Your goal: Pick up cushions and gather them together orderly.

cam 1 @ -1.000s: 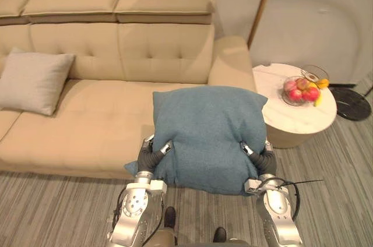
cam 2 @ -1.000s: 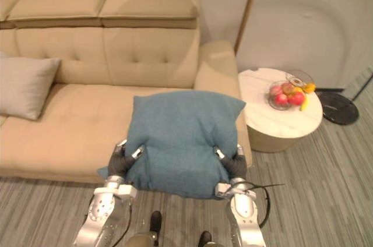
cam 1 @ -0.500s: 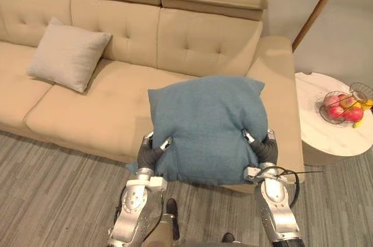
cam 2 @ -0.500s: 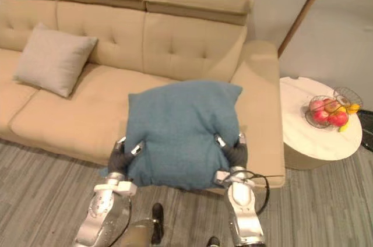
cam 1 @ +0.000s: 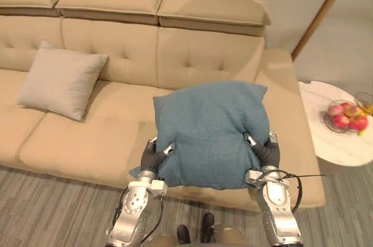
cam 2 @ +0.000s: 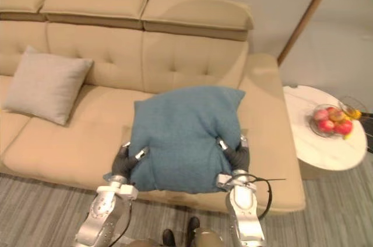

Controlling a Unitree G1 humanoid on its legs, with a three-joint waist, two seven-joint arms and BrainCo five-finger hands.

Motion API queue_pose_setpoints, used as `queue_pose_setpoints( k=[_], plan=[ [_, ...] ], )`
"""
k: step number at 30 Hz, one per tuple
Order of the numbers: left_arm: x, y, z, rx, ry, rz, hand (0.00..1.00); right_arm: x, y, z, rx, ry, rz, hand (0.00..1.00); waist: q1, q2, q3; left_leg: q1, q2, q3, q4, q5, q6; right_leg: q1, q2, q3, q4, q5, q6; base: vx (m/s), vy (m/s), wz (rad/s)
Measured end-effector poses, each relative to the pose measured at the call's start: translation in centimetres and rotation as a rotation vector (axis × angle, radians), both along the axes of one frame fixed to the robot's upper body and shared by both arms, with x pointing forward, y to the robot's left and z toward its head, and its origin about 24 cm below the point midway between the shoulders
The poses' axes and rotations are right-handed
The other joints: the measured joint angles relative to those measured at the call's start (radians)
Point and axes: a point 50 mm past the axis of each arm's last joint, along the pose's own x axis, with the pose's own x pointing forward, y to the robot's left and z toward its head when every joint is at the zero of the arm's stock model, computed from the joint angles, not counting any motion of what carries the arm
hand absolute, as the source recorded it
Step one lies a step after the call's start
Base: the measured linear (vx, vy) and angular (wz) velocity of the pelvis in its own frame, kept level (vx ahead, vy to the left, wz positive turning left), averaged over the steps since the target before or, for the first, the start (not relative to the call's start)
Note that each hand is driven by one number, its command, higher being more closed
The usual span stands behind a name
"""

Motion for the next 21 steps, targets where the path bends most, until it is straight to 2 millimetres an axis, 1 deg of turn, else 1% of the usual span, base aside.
queue_pose_setpoints(
  k=[1, 2, 3, 4, 5, 6, 7, 8, 9, 10, 12, 13, 15, 17, 18, 19, 20, 21],
  plan=[
    [-0.2, 0.1, -0.1, 0.003, 0.003, -0.008, 1.0, 0.1, 0.1, 0.2, 0.005, -0.009, 0.001, 1.0, 0.012, -0.007, 0.004, -0.047, 0.075, 0.049, 0.15, -0.049, 0.029, 0.044, 0.011, 0.007, -0.027, 0.0, -0.001, 0.15, -0.016, 0.05],
    [-0.2, 0.1, -0.1, 0.003, 0.004, -0.009, 1.0, 0.2, 0.1, 0.2, 0.006, -0.012, 0.001, 1.0, 0.017, -0.009, 0.005, -0.057, 0.099, 0.055, 0.184, -0.061, 0.028, 0.055, 0.014, 0.012, -0.033, -0.001, -0.001, 0.24, 0.017, -0.21],
    [-0.3, 0.0, -0.1, -0.006, 0.005, -0.008, 1.0, 0.2, 0.1, 0.7, 0.004, -0.029, 0.002, 1.0, 0.039, -0.014, 0.002, -0.104, 0.184, 0.037, 0.24, -0.091, 0.001, 0.073, 0.017, 0.027, -0.04, -0.001, -0.001, 0.18, 0.057, -0.31],
    [-0.3, -0.1, 0.0, -0.011, -0.001, -0.007, 1.0, 0.2, 0.1, 1.1, 0.004, -0.048, 0.003, 1.0, 0.046, -0.013, 0.002, -0.122, 0.209, 0.011, 0.217, -0.093, -0.01, 0.074, 0.013, 0.033, -0.04, -0.001, -0.001, 0.2, 0.09, -0.36],
    [-0.4, -0.1, 0.2, -0.015, -0.008, -0.007, 1.0, 0.3, 0.1, 1.4, 0.004, -0.064, 0.003, 1.0, 0.048, -0.012, 0.002, -0.132, 0.224, -0.02, 0.155, -0.083, -0.025, 0.073, 0.009, 0.039, -0.04, -0.001, 0.0, 0.11, 0.146, -0.34],
    [-0.4, -0.2, 0.5, -0.021, -0.021, -0.008, 1.0, 0.4, 0.1, 1.7, 0.002, -0.075, 0.0, 1.0, 0.047, -0.005, -0.002, -0.113, 0.245, -0.092, -0.021, 0.001, -0.049, 0.074, 0.007, 0.052, -0.039, -0.004, 0.016, 0.14, 0.232, -0.33],
    [-0.5, -0.3, 0.7, -0.026, -0.028, -0.009, 1.0, 0.4, 0.0, 1.9, 0.0, -0.083, -0.003, 1.0, 0.047, 0.005, -0.006, -0.101, 0.258, -0.118, -0.09, 0.082, -0.053, 0.074, 0.012, 0.06, -0.039, -0.013, 0.044, 0.15, 0.264, -0.39],
    [-0.5, -0.2, 0.8, -0.026, -0.033, -0.01, 1.0, 0.4, 0.0, 1.9, 0.003, -0.086, -0.005, 1.0, 0.049, 0.002, -0.009, -0.091, 0.255, -0.15, -0.111, 0.105, -0.141, 0.075, 0.009, 0.078, -0.041, -0.031, 0.078, 0.15, 0.267, -0.17],
    [-0.5, -0.2, 0.9, -0.023, -0.037, -0.013, 1.0, 0.3, 0.1, 1.9, 0.019, -0.087, -0.014, 1.0, 0.037, -0.016, -0.01, -0.079, 0.215, -0.15, -0.137, 0.116, -0.125, 0.073, -0.025, 0.083, -0.045, -0.018, 0.096, 0.13, 0.302, -0.08],
    [-0.5, -0.3, 0.9, -0.02, -0.039, -0.02, 1.0, 0.3, 0.1, 1.9, 0.025, -0.087, -0.022, 1.0, 0.028, -0.025, -0.01, -0.055, 0.188, -0.13, -0.16, 0.119, -0.119, 0.08, -0.057, 0.085, -0.045, -0.018, 0.1, 0.1, 0.237, 0.01],
    [-0.8, -0.2, 0.7, -0.016, -0.028, -0.019, 1.0, 0.2, 0.3, 1.7, 0.032, -0.081, -0.023, 1.0, 0.029, -0.026, -0.011, -0.012, 0.16, -0.111, -0.181, 0.121, -0.117, 0.098, -0.086, 0.095, -0.045, -0.016, 0.108, 0.06, 0.204, -0.16],
    [-0.9, -0.1, 0.7, -0.014, -0.03, -0.02, 1.0, 0.1, 0.3, 1.6, 0.033, -0.075, -0.025, 1.0, 0.032, -0.027, -0.012, 0.011, 0.149, -0.101, -0.196, 0.116, -0.106, 0.107, -0.097, 0.102, -0.042, -0.019, 0.12, 0.04, 0.164, -0.17],
    [-1.0, -0.2, 0.7, -0.004, -0.037, -0.034, 1.0, 0.0, 0.2, 1.2, 0.033, -0.062, -0.03, 1.0, 0.029, -0.033, -0.021, 0.011, 0.139, -0.102, -0.214, 0.12, -0.096, 0.101, -0.104, 0.105, -0.048, -0.025, 0.128, 0.01, 0.032, -0.05],
    [-1.1, -0.2, 0.5, 0.011, -0.03, -0.049, 1.0, 0.0, 0.0, 0.1, 0.029, -0.019, -0.036, 1.0, 0.027, -0.043, -0.027, 0.013, 0.133, -0.101, -0.237, 0.13, -0.09, 0.101, -0.104, 0.117, -0.071, -0.025, 0.129, -0.01, -0.014, -0.03],
    [-1.2, -0.2, 0.3, 0.017, -0.02, -0.056, 1.0, -0.1, -0.1, -0.8, 0.029, 0.024, -0.042, 1.0, 0.022, -0.043, -0.029, 0.02, 0.13, -0.1, -0.257, 0.143, -0.091, 0.101, -0.101, 0.123, -0.08, -0.02, 0.136, -0.02, -0.026, -0.05],
    [-1.2, -0.3, 0.2, 0.019, -0.016, -0.057, 1.0, -0.1, -0.1, -1.2, 0.029, 0.039, -0.045, 1.0, 0.02, -0.043, -0.029, 0.022, 0.13, -0.1, -0.263, 0.147, -0.092, 0.1, -0.1, 0.123, -0.082, -0.019, 0.137, -0.02, -0.049, -0.06],
    [-1.4, -0.3, -0.3, 0.034, 0.007, -0.064, 1.0, -0.3, -0.2, -2.4, 0.027, 0.098, -0.053, 1.0, 0.008, -0.041, -0.031, 0.036, 0.131, -0.099, -0.293, 0.163, -0.094, 0.101, -0.096, 0.128, -0.088, -0.016, 0.138, -0.02, -0.049, -0.11],
    [-1.4, -0.2, -0.6, 0.053, 0.019, -0.068, 1.0, -0.4, -0.3, -3.0, 0.024, 0.125, -0.055, 1.0, 0.005, -0.04, -0.031, 0.045, 0.133, -0.095, -0.31, 0.171, -0.095, 0.101, -0.093, 0.133, -0.096, -0.01, 0.137, -0.01, -0.046, -0.14]
  ],
)
